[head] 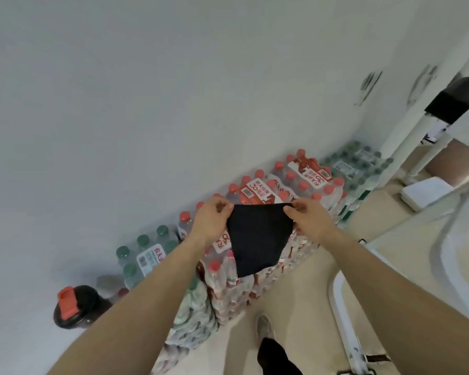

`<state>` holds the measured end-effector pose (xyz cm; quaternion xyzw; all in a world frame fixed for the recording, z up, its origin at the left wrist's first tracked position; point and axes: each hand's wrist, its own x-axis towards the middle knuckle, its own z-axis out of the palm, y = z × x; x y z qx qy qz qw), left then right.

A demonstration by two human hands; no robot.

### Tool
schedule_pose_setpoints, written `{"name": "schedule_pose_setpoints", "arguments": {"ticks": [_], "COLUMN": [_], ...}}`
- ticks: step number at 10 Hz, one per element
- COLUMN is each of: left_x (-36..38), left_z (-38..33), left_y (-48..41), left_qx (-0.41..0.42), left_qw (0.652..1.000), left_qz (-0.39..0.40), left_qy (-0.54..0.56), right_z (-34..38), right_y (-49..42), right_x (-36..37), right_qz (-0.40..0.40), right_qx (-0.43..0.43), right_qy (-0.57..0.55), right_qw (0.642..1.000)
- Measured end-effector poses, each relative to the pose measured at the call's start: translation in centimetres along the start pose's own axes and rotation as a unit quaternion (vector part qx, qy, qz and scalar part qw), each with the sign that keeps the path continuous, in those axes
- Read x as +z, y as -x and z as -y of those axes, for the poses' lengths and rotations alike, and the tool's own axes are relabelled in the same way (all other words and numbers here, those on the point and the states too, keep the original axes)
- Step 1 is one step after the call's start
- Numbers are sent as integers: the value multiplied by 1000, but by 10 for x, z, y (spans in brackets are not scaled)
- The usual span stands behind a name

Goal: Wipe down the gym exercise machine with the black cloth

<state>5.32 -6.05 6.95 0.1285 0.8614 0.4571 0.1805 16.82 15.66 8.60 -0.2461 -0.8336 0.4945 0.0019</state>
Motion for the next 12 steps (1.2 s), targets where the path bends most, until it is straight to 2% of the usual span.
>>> {"name": "schedule_pose_setpoints", "arguments": {"ticks": [1,2,3,4,5,6,7,9,10,11,12], "left_x": [10,19,25,28,29,32,43,64,72,78,70], "left_z": [-21,-39,-51,-54,-53,-48,-25,19,26,33,24], "left_y": [-54,-103,-138,-159,-165,-156,-133,-103,-103,-99,-100], "left_qx": [-10,-34,-45,-28,-5,-9,-9,60,78,82,96], "left_qw": [999,995,991,985,984,988,996,978,957,949,951], "left_qz": [-42,-89,-114,-149,-165,-145,-86,21,48,73,47], "left_qy": [-12,-8,46,84,64,45,-6,-200,-274,-297,-291], "right_z": [6,8,16,29,32,20,-10,-58,-68,-80,-77], "right_y": [-56,-115,-161,-193,-209,-203,-178,-154,-155,-152,-154], "right_x": [-17,-31,-44,-54,-58,-55,-40,-23,-18,-11,-15], "right_qz": [-24,-13,0,-6,-14,22,61,54,85,120,98], "right_qx": [-8,-3,-12,-14,-26,4,20,62,48,31,31], "right_qy": [-18,-17,-8,-41,-95,-140,-63,61,136,198,207], "right_qw": [1000,1000,1000,999,995,990,996,995,986,972,973]}}
